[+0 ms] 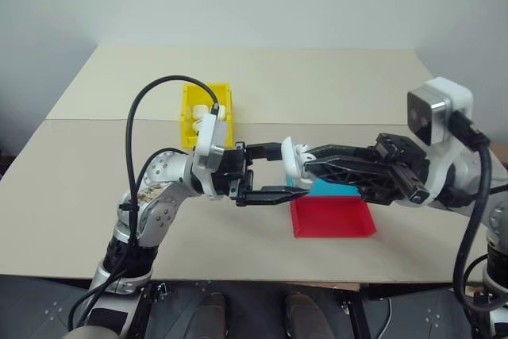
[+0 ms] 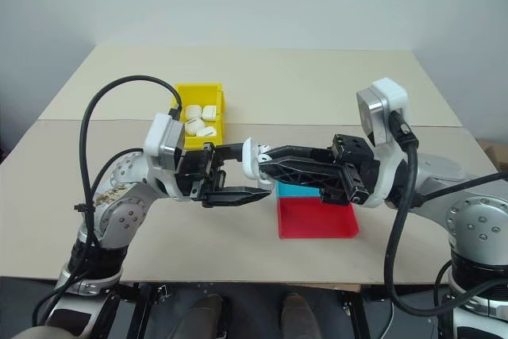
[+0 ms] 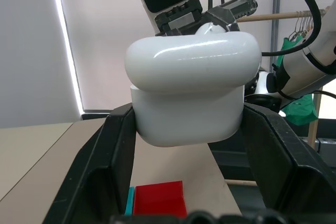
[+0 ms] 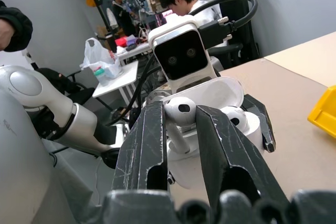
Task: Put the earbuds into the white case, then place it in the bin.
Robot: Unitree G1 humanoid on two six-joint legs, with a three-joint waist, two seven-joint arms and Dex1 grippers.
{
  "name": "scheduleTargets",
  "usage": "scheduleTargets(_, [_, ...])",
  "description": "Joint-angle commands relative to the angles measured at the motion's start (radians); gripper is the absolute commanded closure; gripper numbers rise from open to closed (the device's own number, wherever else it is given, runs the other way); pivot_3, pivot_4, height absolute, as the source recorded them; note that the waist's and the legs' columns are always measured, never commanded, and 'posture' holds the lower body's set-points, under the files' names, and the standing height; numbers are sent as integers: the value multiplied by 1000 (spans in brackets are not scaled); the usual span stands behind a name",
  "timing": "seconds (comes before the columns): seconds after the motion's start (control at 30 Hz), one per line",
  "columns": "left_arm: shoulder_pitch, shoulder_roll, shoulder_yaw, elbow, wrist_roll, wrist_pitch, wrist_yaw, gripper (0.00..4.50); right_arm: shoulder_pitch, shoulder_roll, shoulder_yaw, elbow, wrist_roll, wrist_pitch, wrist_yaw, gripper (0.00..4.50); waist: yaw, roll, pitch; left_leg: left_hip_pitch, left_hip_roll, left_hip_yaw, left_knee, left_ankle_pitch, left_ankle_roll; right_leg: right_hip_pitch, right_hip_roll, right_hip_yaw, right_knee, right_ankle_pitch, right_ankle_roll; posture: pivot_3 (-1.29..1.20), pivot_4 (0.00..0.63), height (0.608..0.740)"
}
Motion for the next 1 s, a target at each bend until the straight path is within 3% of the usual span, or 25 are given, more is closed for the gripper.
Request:
scheduleTargets(0.03, [-27,-6,13,-29,-18,-20,-10,1751,2,-13,15,-15,-33,-15,18,2373,0,0,0,0,0,0,0,0,0,0,0,0,0,0,0,0,150,740])
scheduleTargets(0.27, [-27,-5,11,-28,-17,-24,-7,1751,2,-21,7,-12,-43,-23,45,50,1,0,0,0,0,0,0,0,0,0,0,0,0,0,0,0,150,740])
scheduleTargets(0.53, [-23,-10,9,-5,2,-39,-7,1751,18,-45,-64,38,79,-20,125,50,2,0,0,0,0,0,0,0,0,0,0,0,-1,0,0,0,150,740])
scheduleTargets(0.67, [-23,-14,5,7,9,-47,-9,1751,9,-43,-71,56,92,-33,114,970,0,0,0,0,0,0,0,0,0,0,0,0,0,0,0,0,150,740])
scheduleTargets(0.87, [-33,-22,-4,23,19,-48,-5,1751,-39,-55,-82,80,68,-42,95,2968,1,0,0,0,0,0,0,0,0,0,0,0,0,0,0,0,150,740])
scheduleTargets(1.0, [-45,-27,-23,35,49,-35,17,1751,-172,-82,-23,99,-35,-32,-18,4422,-1,0,0,0,0,0,0,0,0,-1,0,0,0,0,0,0,150,740])
